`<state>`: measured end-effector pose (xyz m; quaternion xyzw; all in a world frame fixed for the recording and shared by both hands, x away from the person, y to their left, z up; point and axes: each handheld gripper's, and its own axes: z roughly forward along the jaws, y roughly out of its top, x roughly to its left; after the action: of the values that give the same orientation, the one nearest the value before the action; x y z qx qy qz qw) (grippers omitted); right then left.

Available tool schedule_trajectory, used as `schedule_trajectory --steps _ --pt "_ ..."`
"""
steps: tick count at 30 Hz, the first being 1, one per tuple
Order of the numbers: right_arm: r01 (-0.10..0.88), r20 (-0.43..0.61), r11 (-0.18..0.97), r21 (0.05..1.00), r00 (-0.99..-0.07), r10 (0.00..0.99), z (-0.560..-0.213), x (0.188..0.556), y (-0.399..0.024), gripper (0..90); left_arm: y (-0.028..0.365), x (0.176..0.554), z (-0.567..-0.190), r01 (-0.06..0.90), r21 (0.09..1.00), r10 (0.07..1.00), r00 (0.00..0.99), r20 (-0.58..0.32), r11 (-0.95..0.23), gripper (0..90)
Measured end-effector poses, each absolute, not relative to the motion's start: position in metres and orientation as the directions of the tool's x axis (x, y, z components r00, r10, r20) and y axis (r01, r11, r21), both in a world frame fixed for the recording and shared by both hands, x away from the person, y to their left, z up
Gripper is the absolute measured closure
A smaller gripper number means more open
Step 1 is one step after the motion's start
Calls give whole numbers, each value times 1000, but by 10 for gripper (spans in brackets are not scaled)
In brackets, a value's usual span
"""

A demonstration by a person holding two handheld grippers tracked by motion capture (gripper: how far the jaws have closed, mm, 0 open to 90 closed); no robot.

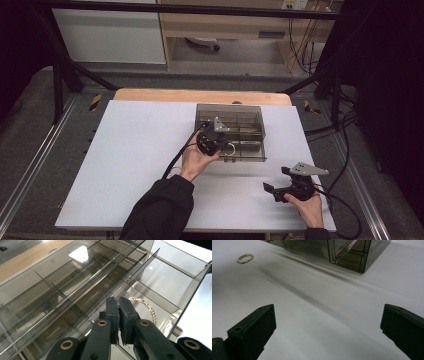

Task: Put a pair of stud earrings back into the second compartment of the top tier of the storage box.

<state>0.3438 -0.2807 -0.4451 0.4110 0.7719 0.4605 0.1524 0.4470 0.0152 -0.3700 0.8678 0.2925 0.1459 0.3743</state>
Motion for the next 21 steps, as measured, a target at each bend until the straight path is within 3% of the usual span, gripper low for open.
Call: schedule_trajectory --steps 6,21 --pt "493 142 238 837 -615 775 -445 344 -281 8 18 445 -366 384 747 611 791 38 -543 794" --pt "493 140 239 837 -615 776 -445 343 -281 7 73 421 -342 385 793 648 761 16 -472 432"
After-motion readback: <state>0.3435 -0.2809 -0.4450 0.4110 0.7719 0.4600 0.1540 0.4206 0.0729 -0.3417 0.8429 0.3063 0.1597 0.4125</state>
